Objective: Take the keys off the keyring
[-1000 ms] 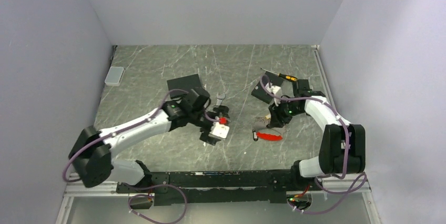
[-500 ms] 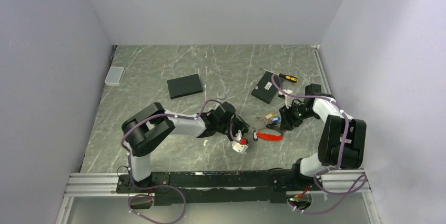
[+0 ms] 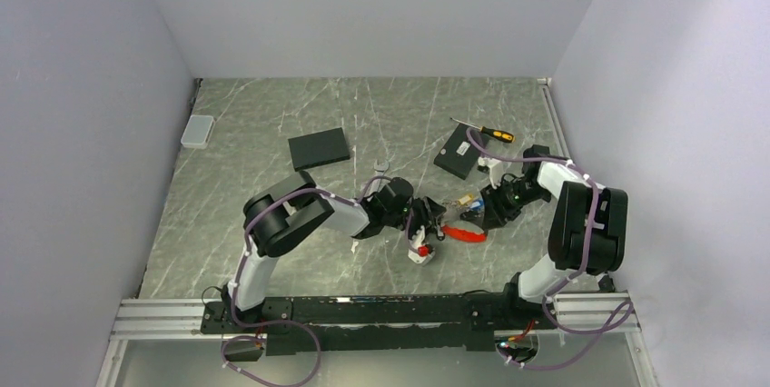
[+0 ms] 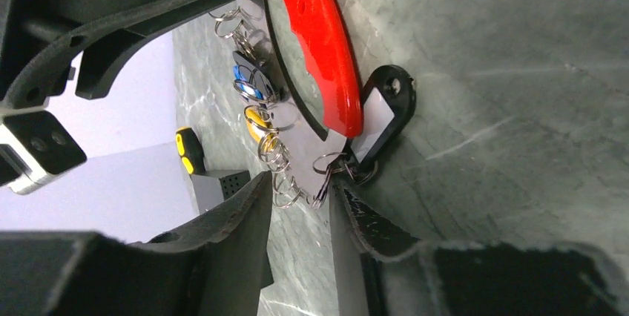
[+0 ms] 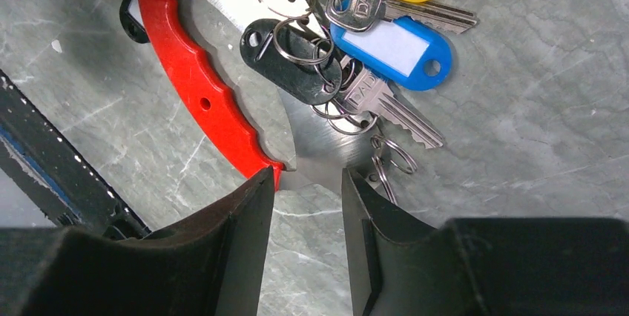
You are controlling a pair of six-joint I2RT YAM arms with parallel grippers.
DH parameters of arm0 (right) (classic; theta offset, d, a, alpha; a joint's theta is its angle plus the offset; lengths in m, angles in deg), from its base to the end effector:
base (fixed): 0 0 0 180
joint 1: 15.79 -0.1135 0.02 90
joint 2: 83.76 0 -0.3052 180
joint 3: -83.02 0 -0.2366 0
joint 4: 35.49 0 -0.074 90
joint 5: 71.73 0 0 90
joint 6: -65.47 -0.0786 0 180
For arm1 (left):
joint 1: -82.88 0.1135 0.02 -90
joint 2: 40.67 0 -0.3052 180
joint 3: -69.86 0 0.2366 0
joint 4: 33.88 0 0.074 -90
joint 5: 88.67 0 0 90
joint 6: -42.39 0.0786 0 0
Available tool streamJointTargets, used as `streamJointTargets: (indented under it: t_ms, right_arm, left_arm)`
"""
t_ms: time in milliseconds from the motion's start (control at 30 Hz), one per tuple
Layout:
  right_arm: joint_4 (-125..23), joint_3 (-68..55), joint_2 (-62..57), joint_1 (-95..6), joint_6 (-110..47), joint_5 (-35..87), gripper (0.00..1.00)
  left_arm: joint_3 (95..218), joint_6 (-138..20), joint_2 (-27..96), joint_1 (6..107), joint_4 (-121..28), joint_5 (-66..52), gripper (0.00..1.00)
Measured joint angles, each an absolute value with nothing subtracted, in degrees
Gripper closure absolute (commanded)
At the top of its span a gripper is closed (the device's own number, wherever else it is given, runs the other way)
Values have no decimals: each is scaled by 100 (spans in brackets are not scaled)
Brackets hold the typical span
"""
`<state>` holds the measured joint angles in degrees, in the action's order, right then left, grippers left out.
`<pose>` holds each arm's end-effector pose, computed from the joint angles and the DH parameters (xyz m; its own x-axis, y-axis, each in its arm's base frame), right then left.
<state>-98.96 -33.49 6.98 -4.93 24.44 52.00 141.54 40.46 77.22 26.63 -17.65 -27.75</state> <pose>0.2366 -0.0009 0.1710 -0.7680 -0.4915 -0.4106 -0.6334 0.6774 0.3740 0.2183 -0.3955 0.1412 0.9507 0.1494 -0.2719 0.3098 -0.4107 0.8575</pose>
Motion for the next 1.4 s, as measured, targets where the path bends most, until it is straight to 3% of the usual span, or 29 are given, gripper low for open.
streamJointTargets:
  t_ms: [133, 167, 233, 300, 467, 633, 900, 1100, 1400]
  right_arm:
    - [-10007, -3242, 821, -493, 2477, 5244, 58]
    - [-10018, -3231, 838, -493, 2483, 5255, 58]
    - [-10038, -3229, 845, -493, 2505, 5290, 58]
    - [-10084, -3227, 845, -493, 2549, 5338, 54]
    - [-10234, -3207, 652, -441, 2700, 5771, 27]
    - [-10523, -2859, -189, 112, 2851, 6772, 10]
    - [-10715, -2569, -1363, 779, 3371, 8024, 8]
    - [-11071, -2844, -1487, 781, 4000, 8643, 8]
    - [-12739, -3609, -812, 779, 7427, 9471, 12]
  left_arm:
    - [14156, 4391, 7827, 2695, -1654, -2928, 70]
    - [14154, 4450, 7835, 2704, -1660, -2950, 76]
    - [14154, 4525, 7857, 2709, -1682, -2987, 100]
    - [14150, 4557, 7883, 2706, -1706, -2995, 100]
    - [14137, 4304, 7761, 2676, -1947, -3030, 100]
    - [14655, 3071, 7003, 2652, -3706, -3096, 100]
    - [16808, 40, 6791, 2778, -6508, -3441, 100]
    - [16729, -1289, 6769, 3281, -7238, -3739, 100]
    - [16539, -1777, 6600, 3478, -7409, -3898, 100]
